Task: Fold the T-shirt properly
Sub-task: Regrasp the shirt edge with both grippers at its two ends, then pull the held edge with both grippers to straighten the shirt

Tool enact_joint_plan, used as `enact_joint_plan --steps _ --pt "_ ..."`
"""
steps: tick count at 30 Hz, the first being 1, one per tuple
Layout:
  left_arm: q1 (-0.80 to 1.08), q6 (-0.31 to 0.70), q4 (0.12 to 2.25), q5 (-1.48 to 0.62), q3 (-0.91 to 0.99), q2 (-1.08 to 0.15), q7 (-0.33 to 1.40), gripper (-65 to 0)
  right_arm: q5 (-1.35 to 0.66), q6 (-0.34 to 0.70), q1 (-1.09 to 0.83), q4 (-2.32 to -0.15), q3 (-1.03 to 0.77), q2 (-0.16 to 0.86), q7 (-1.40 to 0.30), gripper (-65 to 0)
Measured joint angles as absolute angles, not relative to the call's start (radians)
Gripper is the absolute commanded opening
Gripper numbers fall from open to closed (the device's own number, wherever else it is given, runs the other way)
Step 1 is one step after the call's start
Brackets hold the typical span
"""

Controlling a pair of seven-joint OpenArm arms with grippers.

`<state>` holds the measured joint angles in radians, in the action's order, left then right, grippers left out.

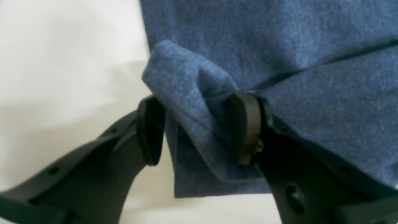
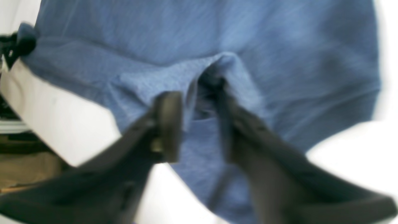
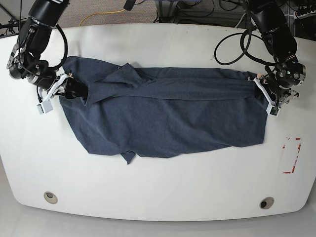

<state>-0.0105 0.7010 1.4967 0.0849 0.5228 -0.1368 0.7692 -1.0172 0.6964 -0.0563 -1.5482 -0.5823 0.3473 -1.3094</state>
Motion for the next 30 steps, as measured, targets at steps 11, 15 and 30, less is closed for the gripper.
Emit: enact_joint_plan --steps 11,15,30 --pt "0.009 0.701 1.654 0.093 0.523 -0.126 0.814 -32.8 -0.767 0.696 -0.148 -1.724 -0.588 0.421 -1.296 -16.0" --pt "0.003 0.7 1.761 0.089 0.521 -0.13 0.848 -23.5 -0.648 0.698 -0.228 -1.79 -0.591 0.364 -1.303 -16.0" --pt "0.065 0.701 1.723 0.091 0.546 -0.13 0.791 -18.3 -0.524 0.697 -0.263 -1.684 -0.587 0.271 -1.197 -39.0"
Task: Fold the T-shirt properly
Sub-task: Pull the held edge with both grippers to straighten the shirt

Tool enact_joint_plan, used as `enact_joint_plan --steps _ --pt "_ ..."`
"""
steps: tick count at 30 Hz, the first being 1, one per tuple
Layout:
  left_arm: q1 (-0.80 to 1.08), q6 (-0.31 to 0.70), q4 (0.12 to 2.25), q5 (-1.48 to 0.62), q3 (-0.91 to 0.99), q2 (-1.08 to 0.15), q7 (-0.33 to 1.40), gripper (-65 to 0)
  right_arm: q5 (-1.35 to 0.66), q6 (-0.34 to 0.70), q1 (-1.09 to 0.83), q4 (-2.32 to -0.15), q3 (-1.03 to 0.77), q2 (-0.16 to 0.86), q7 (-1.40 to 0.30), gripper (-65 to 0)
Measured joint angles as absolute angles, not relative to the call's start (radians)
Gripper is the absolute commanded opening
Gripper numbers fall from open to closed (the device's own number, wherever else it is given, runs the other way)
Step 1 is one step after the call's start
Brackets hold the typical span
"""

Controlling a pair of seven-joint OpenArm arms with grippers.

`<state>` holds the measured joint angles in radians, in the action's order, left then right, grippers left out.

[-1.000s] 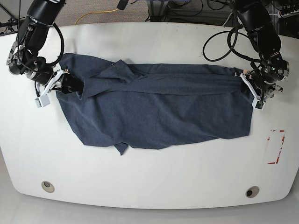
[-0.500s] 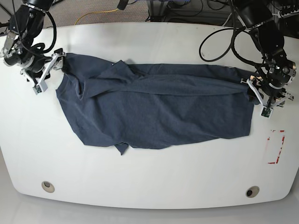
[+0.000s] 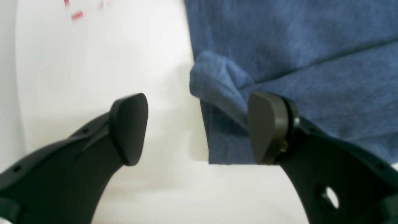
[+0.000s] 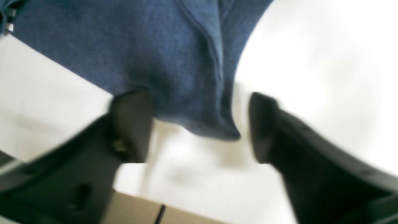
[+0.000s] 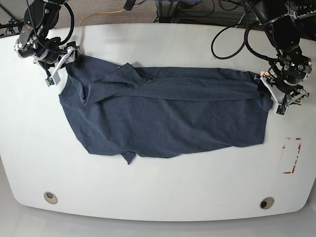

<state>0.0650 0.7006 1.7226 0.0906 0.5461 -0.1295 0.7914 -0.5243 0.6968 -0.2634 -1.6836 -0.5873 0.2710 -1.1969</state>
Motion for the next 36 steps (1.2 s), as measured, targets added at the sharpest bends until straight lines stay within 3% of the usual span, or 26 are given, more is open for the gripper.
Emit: enact_joint_plan --steps 3,18,20,24,25,27,28,36 --pt "0.066 0.701 1.666 0.081 0.57 -0.125 0.761 -18.3 -0.527 0.696 -0.245 -1.65 -0.587 0.271 -1.186 -47.2" --pt "0.081 0.7 1.552 0.077 0.585 -0.13 0.742 -19.7 -0.52 0.697 -0.24 -1.647 -0.587 0.274 -1.189 -48.2" --pt "0.083 0.697 1.535 0.061 0.589 -0.134 0.725 -25.0 -0.52 0.697 -0.24 -1.647 -0.587 0.274 -1.189 -48.4" --pt "0.08 0.698 1.491 0.036 0.59 -0.139 0.7 -43.9 -0.52 0.697 -0.24 -1.647 -0.587 0.274 -1.189 -49.9" --pt "0.08 0.7 1.484 0.031 0.59 -0.139 0.696 -49.3 -0.52 0.697 -0.24 -1.647 -0.587 0.274 -1.189 -52.8" --pt "0.077 0.705 1.476 0.028 0.588 -0.137 0.688 -61.8 -0.52 0.697 -0.24 -1.648 -0.587 0.274 -1.189 -65.0" --pt "0.078 0.705 1.475 0.028 0.588 -0.136 0.687 -64.9 -0.522 0.697 -0.24 -1.648 -0.587 0.275 -1.189 -65.0" --pt "0.122 0.708 1.529 0.047 0.585 -0.139 0.711 -65.0 -0.53 0.698 -0.249 -1.679 -0.581 0.33 -1.189 -65.0"
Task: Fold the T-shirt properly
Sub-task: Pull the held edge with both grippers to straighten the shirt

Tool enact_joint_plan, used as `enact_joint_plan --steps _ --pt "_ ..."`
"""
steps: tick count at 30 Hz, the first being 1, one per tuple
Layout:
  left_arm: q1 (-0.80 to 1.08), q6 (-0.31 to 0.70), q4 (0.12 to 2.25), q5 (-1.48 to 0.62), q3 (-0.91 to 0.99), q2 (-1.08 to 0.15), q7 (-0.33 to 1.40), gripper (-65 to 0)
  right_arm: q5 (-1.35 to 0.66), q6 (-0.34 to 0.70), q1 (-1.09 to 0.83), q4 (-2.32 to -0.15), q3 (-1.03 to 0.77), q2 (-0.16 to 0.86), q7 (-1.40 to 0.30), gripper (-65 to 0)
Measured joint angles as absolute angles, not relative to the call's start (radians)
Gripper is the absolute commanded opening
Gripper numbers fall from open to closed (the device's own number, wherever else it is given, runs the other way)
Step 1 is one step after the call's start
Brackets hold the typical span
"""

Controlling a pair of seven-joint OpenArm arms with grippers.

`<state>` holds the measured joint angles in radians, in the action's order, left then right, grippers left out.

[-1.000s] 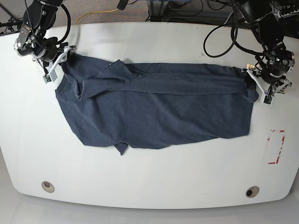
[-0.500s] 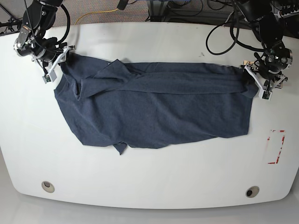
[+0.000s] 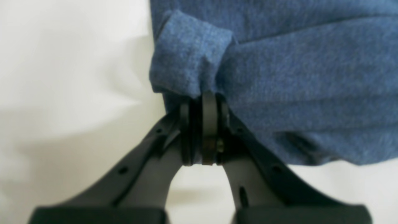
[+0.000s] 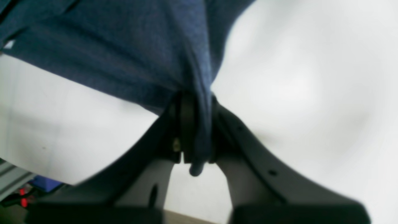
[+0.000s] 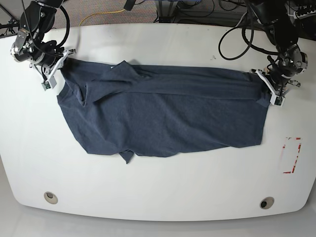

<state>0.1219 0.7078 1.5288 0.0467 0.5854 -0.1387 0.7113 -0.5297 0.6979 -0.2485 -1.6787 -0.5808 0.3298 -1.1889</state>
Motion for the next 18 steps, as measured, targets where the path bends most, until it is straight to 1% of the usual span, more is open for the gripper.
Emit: enact_joint_plan --steps 5,8,10,14,18 --pt "0.229 0.712 1.655 0.067 0.583 -0.145 0.754 -65.0 -0.551 0.702 -0.301 -1.734 -0.58 0.385 -1.188 -65.0" --pt "0.283 0.715 1.724 0.073 0.581 -0.144 0.759 -65.0 -0.547 0.704 -0.338 -1.786 -0.58 0.399 -1.189 -65.0" --pt "0.316 0.713 1.766 0.064 0.58 -0.145 0.774 -65.0 -0.548 0.704 -0.369 -1.815 -0.58 0.4 -1.189 -65.0" --pt "0.362 0.712 1.823 0.067 0.58 -0.149 0.883 -65.0 -0.554 0.704 -0.439 -1.851 -0.58 0.399 -1.185 -65.0" --pt "0.384 0.712 1.828 0.068 0.584 -0.157 0.897 -65.0 -0.55 0.704 -0.479 -1.844 -0.58 0.39 -1.198 -65.0"
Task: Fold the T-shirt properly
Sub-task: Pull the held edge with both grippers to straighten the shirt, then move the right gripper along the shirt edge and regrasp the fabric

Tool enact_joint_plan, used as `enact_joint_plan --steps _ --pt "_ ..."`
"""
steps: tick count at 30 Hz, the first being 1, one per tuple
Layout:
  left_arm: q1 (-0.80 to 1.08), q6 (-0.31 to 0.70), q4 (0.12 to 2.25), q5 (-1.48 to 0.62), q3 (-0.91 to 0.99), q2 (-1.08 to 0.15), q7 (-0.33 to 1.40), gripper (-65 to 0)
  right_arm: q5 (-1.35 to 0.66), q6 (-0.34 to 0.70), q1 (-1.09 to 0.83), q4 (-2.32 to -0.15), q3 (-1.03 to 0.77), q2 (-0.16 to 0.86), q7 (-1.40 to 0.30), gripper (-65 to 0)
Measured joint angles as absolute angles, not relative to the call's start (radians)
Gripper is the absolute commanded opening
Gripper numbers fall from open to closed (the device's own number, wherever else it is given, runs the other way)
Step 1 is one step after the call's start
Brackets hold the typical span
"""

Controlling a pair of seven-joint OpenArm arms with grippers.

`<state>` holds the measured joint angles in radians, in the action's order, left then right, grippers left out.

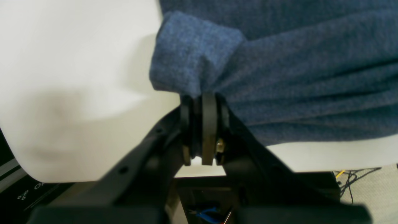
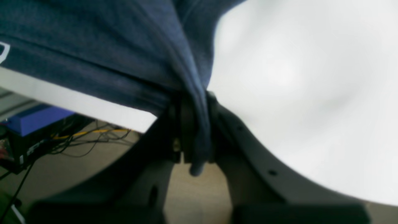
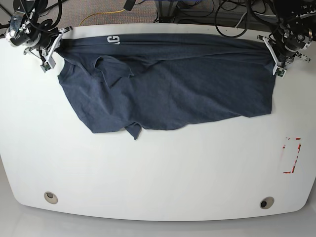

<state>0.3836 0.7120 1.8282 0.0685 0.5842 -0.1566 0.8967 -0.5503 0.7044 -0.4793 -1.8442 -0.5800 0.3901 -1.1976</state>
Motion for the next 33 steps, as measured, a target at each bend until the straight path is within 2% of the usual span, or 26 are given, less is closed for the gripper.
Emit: enact_joint_plan --steps 2,8,10,14,19,22,28,33 --pt "0.395 0.712 1.829 0.062 0.582 -0.164 0.891 -63.2 -0.54 0.704 -0.478 -1.844 -0.583 0.379 -1.196 -62.0" --pt "0.405 0.708 1.83 0.085 0.583 -0.175 0.901 -33.2 -0.53 0.704 -0.474 -1.844 -0.583 0.369 -1.189 -40.9" --pt "0.405 0.707 1.83 0.086 0.585 -0.176 0.901 -26.9 -0.522 0.702 -0.486 -1.844 -0.583 0.372 -1.189 -34.1" --pt "0.406 0.707 1.84 0.084 0.585 -0.176 0.915 -26.5 -0.52 0.7 -0.507 -1.845 -0.585 0.372 -1.197 -24.9" --pt "0.406 0.704 1.943 0.054 0.623 -0.171 0.959 -26.4 -0.56 0.699 -0.541 -1.887 -0.692 0.351 -1.198 -24.1" --pt "0.4 0.704 1.956 -0.035 0.636 -0.176 0.98 -26.4 -0.566 0.692 -0.543 -1.933 -0.734 0.332 -1.206 -24.1" --pt "0.401 0.704 1.962 -0.094 0.63 -0.175 0.996 -26.4 -0.619 0.696 -0.485 -1.951 -0.675 0.321 -1.203 -24.7" --pt "0.392 0.704 1.963 -0.096 0.627 -0.173 0.995 -26.4 -0.636 0.697 -0.396 -1.95 -0.553 0.32 -1.207 -24.9"
